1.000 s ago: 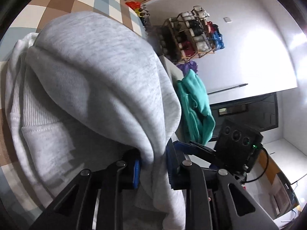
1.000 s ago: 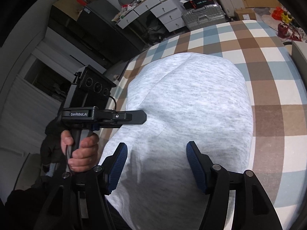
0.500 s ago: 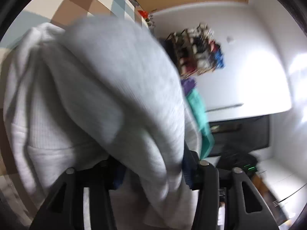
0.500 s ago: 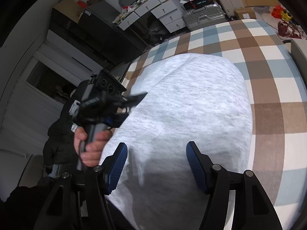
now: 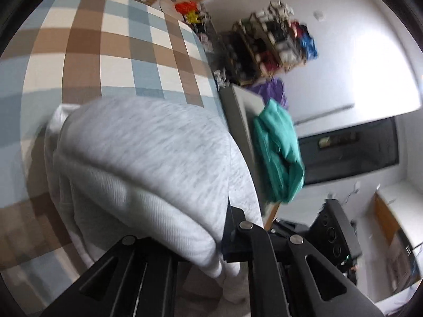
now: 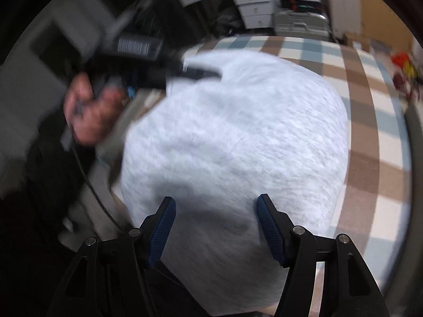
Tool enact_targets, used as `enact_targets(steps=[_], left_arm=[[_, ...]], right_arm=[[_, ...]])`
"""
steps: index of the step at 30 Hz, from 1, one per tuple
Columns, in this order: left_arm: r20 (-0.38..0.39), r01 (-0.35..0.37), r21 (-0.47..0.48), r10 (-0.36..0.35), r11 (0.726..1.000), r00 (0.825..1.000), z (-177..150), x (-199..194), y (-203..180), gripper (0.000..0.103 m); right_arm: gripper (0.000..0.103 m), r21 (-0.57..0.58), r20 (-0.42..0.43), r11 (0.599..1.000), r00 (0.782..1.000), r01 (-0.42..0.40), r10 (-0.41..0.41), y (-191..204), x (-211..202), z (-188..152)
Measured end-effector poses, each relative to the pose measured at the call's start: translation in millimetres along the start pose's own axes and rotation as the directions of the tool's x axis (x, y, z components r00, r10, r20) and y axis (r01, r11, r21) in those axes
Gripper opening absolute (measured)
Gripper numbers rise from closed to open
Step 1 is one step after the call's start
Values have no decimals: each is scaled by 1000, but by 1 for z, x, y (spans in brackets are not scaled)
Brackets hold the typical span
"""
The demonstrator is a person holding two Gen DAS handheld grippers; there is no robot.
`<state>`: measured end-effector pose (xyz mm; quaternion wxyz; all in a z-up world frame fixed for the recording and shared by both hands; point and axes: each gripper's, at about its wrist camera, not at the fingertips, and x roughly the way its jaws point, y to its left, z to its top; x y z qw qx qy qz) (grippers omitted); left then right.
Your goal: Fold large clothes
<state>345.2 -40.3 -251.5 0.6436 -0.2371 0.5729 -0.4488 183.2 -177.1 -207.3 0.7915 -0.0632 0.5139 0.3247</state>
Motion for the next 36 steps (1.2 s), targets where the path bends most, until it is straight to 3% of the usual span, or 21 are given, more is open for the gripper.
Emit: enact_targets(steps=[1, 4, 7, 11, 14, 17, 21, 23, 25, 26, 27, 31, 36], left_arm=[[-6, -12, 8, 12, 1000, 1000, -1, 0, 0, 5], [-26, 1, 5, -1, 1000, 1000, -5, -5, 9, 5], [-31, 42, -28, -42, 999, 999, -5, -5, 23, 5], [0, 44, -121, -44, 992, 999, -19, 3, 42, 18], [28, 45, -87, -43, 995, 999, -43, 7, 31, 20], [42, 29, -42, -28, 999, 999, -63, 15, 13, 31], [46, -47, -22, 48, 999, 998, -80, 33, 5, 31], [36, -33, -47, 34, 998, 999, -87, 40, 11, 31], [33, -7, -54, 8, 999, 999, -96, 38, 11, 22], [35, -16, -31, 17, 999, 999, -98, 34, 7, 13], [45, -26, -16, 26, 1000, 999, -98, 26, 4, 10], [58, 28, -34, -26, 999, 998, -86, 3, 9, 7], [80, 44, -29, -41, 999, 996, -75, -16, 8, 6]], right_arm=[[65, -34, -11, 999, 999, 35, -35, 7, 3, 1], [77, -150, -36, 978, 988, 142, -149, 35, 17, 1], [81, -193, -21, 968, 985, 162, -169, 45, 23, 0], [81, -111, -10, 989, 995, 95, -96, 29, 15, 2], [81, -25, 18, 1000, 1000, 14, -14, 10, 7, 2], [81, 16, 41, 1000, 999, -18, 17, 3, 2, -1], [81, 14, 45, 1000, 999, -10, 9, 5, 1, 0], [81, 14, 45, 1000, 999, -9, 8, 8, 0, 0], [81, 18, 46, 1000, 999, -15, 14, 5, 2, 1], [81, 19, 47, 1000, 999, -16, 15, 5, 1, 0], [81, 20, 46, 1000, 999, -18, 17, 4, 1, -1], [81, 22, 49, 999, 998, -31, 30, 2, 1, 0], [81, 24, 59, 999, 998, -24, 23, 7, 4, 3]])
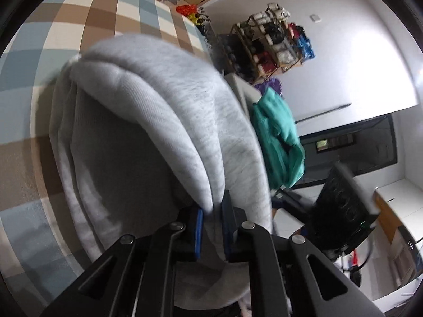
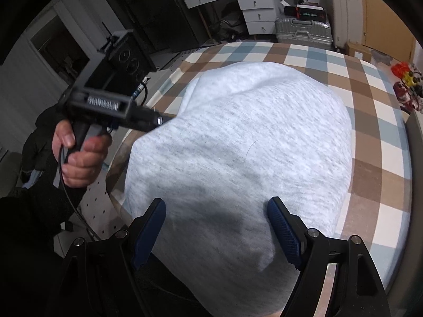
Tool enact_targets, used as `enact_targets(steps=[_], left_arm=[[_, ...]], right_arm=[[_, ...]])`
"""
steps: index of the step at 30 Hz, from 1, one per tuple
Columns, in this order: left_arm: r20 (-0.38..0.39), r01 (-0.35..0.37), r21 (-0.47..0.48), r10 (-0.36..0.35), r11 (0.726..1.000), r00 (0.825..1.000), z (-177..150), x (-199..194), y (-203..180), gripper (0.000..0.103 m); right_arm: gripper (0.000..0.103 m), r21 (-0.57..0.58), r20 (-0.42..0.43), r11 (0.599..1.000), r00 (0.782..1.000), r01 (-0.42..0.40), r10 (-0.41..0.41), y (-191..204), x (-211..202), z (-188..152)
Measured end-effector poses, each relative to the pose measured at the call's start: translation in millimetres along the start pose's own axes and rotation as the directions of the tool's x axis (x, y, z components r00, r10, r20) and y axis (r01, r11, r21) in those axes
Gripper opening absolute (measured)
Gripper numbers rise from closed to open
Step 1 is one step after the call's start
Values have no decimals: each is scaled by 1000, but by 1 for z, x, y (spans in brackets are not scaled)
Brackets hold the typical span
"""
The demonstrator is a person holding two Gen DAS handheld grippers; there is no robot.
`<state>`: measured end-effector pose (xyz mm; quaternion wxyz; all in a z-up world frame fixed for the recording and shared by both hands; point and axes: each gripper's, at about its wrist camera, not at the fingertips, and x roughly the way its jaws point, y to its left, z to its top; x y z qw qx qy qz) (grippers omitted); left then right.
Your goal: Fold large clothes
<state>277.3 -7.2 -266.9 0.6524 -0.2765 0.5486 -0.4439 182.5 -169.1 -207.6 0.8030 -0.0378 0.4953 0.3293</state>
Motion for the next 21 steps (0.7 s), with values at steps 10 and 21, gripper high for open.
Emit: enact_targets(steps=[10, 21], left_arm=[[137, -30, -47, 36, 998, 990, -3, -49, 28, 0], [83, 19, 30, -22, 999, 996, -41, -17, 4, 21]], right_arm=[[88, -96, -77, 993, 994, 67, -75, 16, 13, 6], [83, -146, -166, 986, 985, -76, 51, 30, 29, 21]])
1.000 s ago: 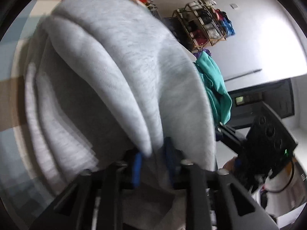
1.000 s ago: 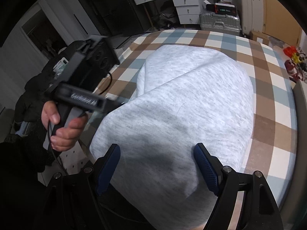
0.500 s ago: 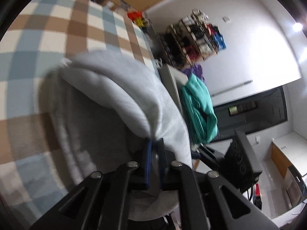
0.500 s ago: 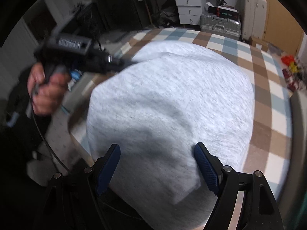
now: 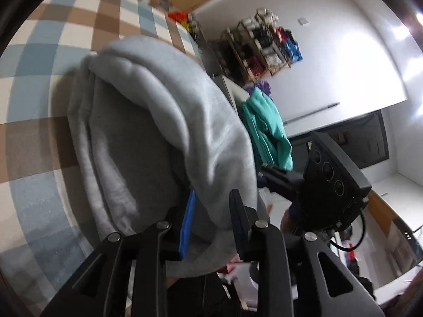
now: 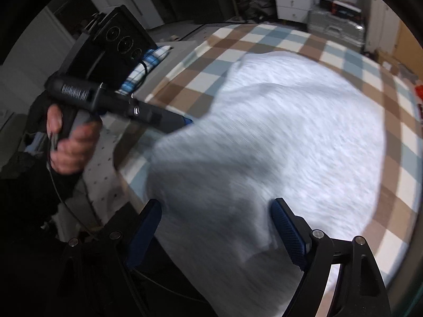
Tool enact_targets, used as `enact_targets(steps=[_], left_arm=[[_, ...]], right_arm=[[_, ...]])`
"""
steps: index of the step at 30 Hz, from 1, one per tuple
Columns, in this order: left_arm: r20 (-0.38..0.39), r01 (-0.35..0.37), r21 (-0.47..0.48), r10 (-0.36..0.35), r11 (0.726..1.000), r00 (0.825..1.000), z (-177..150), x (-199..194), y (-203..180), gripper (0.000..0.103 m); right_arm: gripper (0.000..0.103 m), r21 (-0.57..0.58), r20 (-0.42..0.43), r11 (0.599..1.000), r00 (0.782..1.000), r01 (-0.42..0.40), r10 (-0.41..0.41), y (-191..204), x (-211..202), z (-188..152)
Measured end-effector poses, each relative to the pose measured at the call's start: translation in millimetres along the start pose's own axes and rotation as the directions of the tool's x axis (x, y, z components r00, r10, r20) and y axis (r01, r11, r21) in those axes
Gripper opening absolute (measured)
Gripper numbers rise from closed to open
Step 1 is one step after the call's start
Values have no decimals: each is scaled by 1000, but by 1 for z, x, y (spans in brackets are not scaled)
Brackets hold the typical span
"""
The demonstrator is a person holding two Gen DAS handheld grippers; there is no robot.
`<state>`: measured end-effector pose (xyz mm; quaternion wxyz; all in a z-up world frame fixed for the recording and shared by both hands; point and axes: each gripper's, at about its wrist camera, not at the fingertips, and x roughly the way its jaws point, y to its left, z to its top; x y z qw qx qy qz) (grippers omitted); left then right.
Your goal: Fold large clothes
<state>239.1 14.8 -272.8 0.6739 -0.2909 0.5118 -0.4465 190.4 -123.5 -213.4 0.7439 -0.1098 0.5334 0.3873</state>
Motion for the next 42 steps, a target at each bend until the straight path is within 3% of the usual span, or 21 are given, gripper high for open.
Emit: enact_targets(steps=[3, 4, 6, 8, 10, 12, 16, 20, 23, 27, 29, 30, 34, 38, 42], left_arm=[[82, -20, 1, 20, 1000, 996, 3, -21, -2, 21], [111, -44, 2, 43, 999, 993, 8, -28, -4, 23], [171, -98, 18, 94, 995, 981, 21, -40, -11, 49], [190, -114, 40, 104, 993, 976, 36, -34, -20, 63], [152, -142, 108, 125, 984, 980, 57, -11, -32, 63], [77, -169, 112, 161, 979, 984, 76, 23, -26, 63], [-78, -300, 133, 312, 945, 947, 83, 81, 8, 60], [-72, -294, 108, 303, 950, 950, 83, 84, 23, 56], [-87, -295, 101, 303, 950, 949, 81, 77, 26, 48], [-118, -297, 74, 304, 952, 945, 85, 74, 29, 45], [-135, -305, 57, 310, 951, 941, 83, 63, 22, 45], [-136, -312, 40, 315, 949, 939, 81, 59, 17, 45], [-126, -315, 62, 321, 947, 939, 65, 41, -6, 45], [-65, -304, 147, 316, 941, 946, 31, 12, -40, 45], [-72, -270, 174, 286, 947, 956, -3, 6, -52, 46]], right_arm=[[68, 48, -58, 996, 995, -75, 77, -4, 27, 8], [52, 67, -69, 994, 994, -84, 89, -6, 34, 10], [45, 115, -64, 991, 995, -72, 80, -12, 41, 13], [43, 157, -37, 983, 995, -91, 98, -15, 39, 13], [43, 196, 5, 974, 993, -114, 115, -19, 36, 9], [43, 223, 62, 964, 989, -146, 136, -21, 31, 2], [44, 266, 180, 930, 961, -252, 209, -29, 11, -10], [43, 335, 355, 859, 896, -388, 266, -51, -40, -44], [43, 334, 399, 884, 899, -328, 182, -59, -78, -74], [38, 368, 321, 891, 935, -266, 147, -71, -81, -100], [21, 386, 244, 887, 955, -255, 168, -76, -63, -101], [21, 400, 218, 880, 959, -257, 181, -81, -54, -102], [15, 435, 179, 828, 935, -354, 306, -89, -28, -97], [7, 435, 85, 850, 953, -297, 289, -84, 0, -82], [3, 414, 52, 859, 950, -302, 309, -76, 17, -65]])
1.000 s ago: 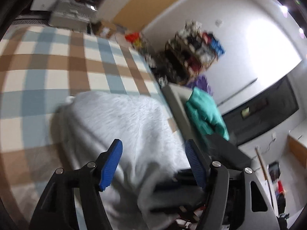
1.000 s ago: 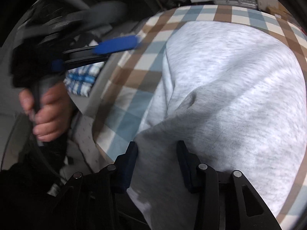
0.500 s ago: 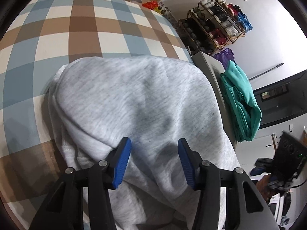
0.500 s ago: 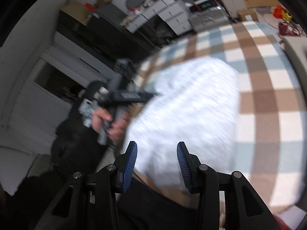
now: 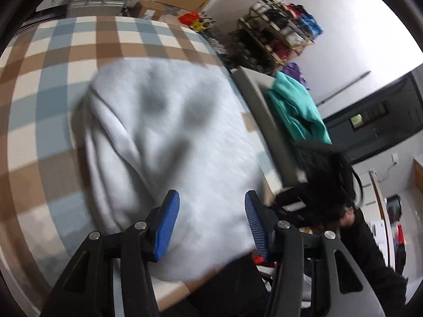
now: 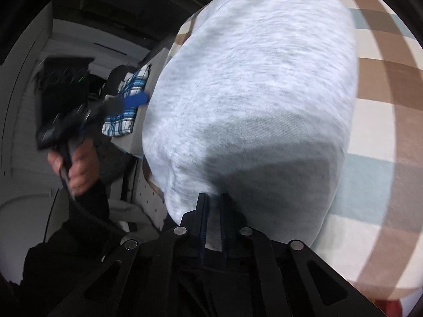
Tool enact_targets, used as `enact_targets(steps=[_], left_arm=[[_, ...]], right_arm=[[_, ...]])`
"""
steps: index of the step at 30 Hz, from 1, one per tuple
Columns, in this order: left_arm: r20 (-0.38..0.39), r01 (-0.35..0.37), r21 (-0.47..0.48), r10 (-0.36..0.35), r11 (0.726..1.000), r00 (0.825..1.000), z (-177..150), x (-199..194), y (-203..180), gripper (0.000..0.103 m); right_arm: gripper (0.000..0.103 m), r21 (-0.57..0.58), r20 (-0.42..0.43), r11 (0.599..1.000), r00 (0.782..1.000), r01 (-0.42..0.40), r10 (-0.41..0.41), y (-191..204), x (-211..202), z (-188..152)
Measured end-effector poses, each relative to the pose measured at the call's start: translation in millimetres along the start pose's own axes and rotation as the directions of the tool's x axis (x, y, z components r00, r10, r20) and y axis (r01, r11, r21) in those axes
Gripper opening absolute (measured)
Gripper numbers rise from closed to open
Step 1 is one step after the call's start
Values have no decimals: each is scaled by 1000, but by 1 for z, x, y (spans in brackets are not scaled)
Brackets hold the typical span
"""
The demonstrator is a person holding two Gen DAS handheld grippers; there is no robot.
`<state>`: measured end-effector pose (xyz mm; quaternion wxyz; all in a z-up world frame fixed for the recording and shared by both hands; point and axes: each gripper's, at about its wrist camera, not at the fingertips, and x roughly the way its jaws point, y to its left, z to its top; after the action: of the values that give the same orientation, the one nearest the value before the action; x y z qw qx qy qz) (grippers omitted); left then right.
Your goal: Fold large clothes
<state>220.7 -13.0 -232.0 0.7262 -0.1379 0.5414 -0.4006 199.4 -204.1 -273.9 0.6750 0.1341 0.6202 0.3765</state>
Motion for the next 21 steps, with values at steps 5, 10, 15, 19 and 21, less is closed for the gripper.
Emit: enact_targets(steps=[5, 10, 15, 19, 21], left_arm=[[-38, -102, 29, 103, 994, 994, -16, 31, 13, 46], [-36, -22, -69, 20, 997, 999, -10, 45, 50, 45], [15, -20, -45, 21, 999, 1000, -17, 46, 59, 47], [53, 34, -55, -31, 998, 998, -26, 39, 69, 47], [74, 74, -65, -69, 995, 995, -29, 34, 75, 45]], right_arm=[[1, -49, -27, 996, 997, 68, -69, 18, 19, 14], [0, -80, -67, 987, 987, 141, -147, 32, 33, 25], [0, -77, -85, 981, 979, 177, -183, 41, 48, 30], [0, -81, -83, 976, 974, 202, -209, 49, 54, 36], [0, -105, -73, 975, 976, 196, -204, 55, 41, 28]])
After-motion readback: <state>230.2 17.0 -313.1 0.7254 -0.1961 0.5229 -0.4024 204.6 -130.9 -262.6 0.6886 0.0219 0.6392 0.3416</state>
